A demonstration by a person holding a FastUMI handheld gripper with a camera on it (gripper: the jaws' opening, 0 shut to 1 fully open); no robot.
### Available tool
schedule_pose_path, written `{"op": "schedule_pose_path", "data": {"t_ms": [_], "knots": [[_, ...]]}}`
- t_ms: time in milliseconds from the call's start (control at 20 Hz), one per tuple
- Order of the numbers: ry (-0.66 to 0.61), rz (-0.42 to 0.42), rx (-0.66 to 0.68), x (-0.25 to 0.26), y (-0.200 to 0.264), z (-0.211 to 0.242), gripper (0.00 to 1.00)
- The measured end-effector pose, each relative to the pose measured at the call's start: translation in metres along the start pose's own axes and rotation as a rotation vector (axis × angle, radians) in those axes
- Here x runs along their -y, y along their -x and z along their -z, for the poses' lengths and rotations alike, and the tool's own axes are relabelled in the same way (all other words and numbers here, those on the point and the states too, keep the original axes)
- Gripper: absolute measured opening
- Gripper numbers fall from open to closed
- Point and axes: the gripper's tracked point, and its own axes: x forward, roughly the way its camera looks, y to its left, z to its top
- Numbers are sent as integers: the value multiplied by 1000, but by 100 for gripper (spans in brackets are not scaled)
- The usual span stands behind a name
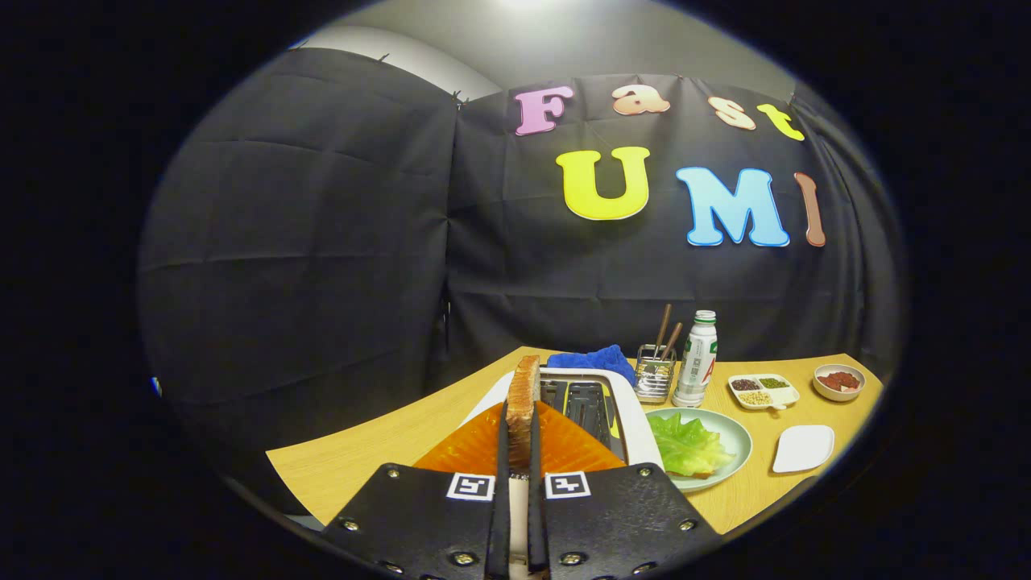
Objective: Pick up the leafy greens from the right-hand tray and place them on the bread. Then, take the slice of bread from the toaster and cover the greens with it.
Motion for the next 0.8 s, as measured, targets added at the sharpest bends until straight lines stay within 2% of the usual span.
{"op": "schedule_pose_path", "data": {"t_ms": [50, 100, 300, 800], "knots": [[-5, -5, 7, 0, 1, -4, 9], [-16, -9, 15, 1, -3, -4, 4], [-21, -27, 13, 6, -1, -14, 4], [-129, -60, 107, 33, 14, -88, 4]]}}
